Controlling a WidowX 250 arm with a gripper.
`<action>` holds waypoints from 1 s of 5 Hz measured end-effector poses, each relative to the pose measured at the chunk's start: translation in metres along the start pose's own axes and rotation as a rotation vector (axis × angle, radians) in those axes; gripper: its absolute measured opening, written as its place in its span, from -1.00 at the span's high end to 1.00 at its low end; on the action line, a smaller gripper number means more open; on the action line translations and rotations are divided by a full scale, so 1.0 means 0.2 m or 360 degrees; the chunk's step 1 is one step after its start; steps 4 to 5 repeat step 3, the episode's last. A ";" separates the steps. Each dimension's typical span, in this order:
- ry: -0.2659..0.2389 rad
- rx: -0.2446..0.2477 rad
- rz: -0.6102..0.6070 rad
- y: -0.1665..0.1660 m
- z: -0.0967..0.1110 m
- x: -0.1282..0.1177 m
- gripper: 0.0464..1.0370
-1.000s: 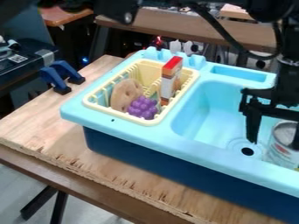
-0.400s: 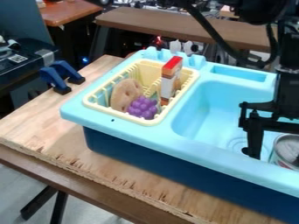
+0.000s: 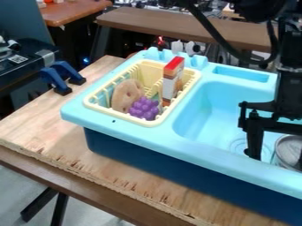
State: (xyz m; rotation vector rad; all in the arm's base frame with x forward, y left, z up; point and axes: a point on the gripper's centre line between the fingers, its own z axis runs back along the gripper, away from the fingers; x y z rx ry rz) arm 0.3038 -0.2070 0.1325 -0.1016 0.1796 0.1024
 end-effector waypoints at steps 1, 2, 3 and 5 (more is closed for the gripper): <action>-0.0010 -0.0036 -0.0004 0.06 0.16 -0.06 -0.93; -0.0065 -0.0094 -0.0042 0.10 0.25 -0.06 -0.93; -0.0011 -0.0066 -0.0059 0.14 0.25 -0.07 -0.93; -0.0011 -0.0066 -0.0059 0.14 0.25 -0.07 -0.93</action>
